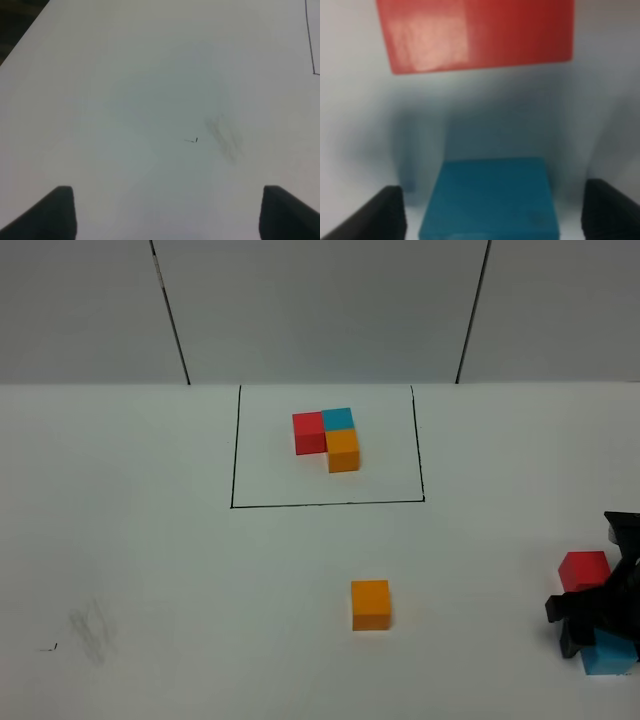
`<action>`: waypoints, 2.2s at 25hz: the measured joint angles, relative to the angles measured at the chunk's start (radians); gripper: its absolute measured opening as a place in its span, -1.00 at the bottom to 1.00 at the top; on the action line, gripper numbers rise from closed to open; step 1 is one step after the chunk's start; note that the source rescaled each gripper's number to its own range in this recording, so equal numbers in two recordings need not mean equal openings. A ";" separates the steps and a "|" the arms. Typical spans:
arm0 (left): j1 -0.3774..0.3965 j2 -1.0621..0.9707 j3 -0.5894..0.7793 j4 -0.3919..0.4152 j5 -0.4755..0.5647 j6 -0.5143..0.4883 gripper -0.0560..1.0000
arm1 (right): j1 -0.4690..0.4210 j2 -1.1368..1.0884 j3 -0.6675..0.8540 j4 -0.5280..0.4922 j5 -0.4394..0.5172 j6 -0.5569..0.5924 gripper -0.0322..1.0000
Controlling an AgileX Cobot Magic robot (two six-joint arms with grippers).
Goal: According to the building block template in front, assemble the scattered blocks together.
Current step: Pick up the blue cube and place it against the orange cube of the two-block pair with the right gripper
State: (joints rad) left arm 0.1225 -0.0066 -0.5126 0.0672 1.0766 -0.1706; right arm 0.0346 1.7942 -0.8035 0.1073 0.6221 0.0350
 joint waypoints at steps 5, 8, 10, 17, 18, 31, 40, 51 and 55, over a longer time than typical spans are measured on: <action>0.000 0.000 0.000 0.000 0.000 0.000 0.70 | 0.000 0.000 0.000 0.001 0.000 0.000 -0.67; 0.000 0.000 0.000 0.000 0.000 0.000 0.70 | 0.000 0.000 0.000 0.001 -0.001 -0.001 -0.93; 0.000 0.000 0.000 0.000 0.000 0.000 0.70 | 0.000 0.000 0.000 0.001 -0.001 -0.001 -0.93; 0.000 0.000 0.000 0.000 0.000 0.001 0.70 | 0.000 0.000 0.000 0.023 0.013 -0.002 -0.93; 0.000 0.000 0.000 0.000 0.000 0.001 0.70 | 0.000 0.000 0.000 0.031 0.021 -0.002 -0.93; 0.000 0.000 0.000 0.000 0.000 0.001 0.70 | 0.000 -0.004 0.000 0.095 0.008 0.002 -0.93; 0.000 0.000 0.000 0.000 0.000 0.001 0.70 | 0.074 -0.116 0.000 0.174 0.010 0.005 -0.93; 0.000 0.000 0.000 0.000 0.000 0.001 0.70 | 0.208 -0.143 -0.012 0.178 0.022 0.057 -0.93; 0.000 0.000 0.000 0.000 0.000 0.001 0.70 | 0.234 -0.143 -0.083 0.128 0.081 0.114 -0.93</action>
State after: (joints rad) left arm 0.1225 -0.0066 -0.5126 0.0672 1.0766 -0.1696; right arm 0.2690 1.6511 -0.8861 0.2351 0.7031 0.1490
